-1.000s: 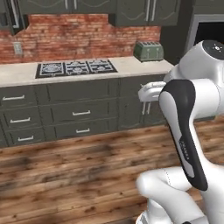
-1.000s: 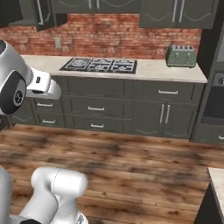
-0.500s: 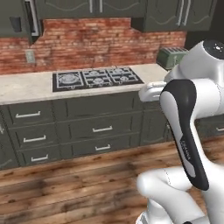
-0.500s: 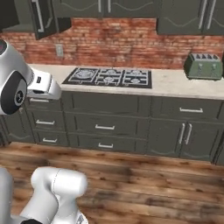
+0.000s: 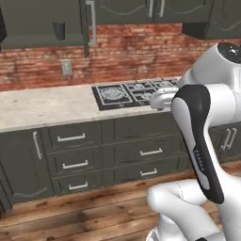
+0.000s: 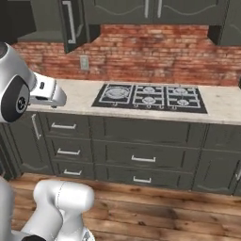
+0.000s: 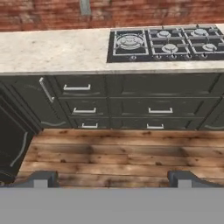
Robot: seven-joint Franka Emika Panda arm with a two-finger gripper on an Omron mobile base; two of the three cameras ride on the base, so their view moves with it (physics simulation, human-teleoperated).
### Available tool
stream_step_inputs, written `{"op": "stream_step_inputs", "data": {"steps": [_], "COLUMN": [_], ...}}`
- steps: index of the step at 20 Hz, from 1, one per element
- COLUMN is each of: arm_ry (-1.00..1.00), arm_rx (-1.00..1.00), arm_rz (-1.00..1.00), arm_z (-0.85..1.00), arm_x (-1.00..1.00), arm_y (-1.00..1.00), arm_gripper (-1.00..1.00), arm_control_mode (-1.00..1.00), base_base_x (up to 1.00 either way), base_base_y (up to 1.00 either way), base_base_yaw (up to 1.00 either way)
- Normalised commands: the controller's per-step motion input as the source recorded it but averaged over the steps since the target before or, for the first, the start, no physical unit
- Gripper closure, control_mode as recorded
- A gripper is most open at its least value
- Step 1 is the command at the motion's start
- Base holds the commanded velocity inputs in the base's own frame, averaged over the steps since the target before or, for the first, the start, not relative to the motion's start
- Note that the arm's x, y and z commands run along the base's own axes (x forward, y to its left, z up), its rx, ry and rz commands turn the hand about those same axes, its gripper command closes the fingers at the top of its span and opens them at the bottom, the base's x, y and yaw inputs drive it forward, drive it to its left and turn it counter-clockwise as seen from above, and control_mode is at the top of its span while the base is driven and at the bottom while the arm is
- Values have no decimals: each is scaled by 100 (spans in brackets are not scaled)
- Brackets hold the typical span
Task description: There is a bowl on the dining counter. Grab a lemon wedge from the fridge and place it in the bowl. Then get the liquor bottle and glass cup from the cabinet and place them next to the bowl.
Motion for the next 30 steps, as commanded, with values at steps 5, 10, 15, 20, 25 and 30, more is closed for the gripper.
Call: {"op": "stream_step_inputs", "data": {"steps": [5, 10, 15, 20, 25, 30], "arm_ry": [0, 0, 0, 0, 0, 0], "arm_rx": [0, 0, 0, 0, 0, 0], "arm_rz": [0, 0, 0, 0, 0, 0], "arm_z": [0, 0, 0, 0, 0, 0], "arm_x": [0, 0, 0, 0, 0, 0], "arm_y": [0, 0, 0, 0, 0, 0], "arm_gripper": [-100, -100, -100, -100, -100, -100], "arm_control_mode": [100, 100, 100, 100, 100, 100], "base_base_x": [56, 62, 64, 73, 88, 91], "base_base_y": [96, 77, 59, 30, 3, 0], "base_base_yaw": [0, 0, 0, 0, 0, 0]}}
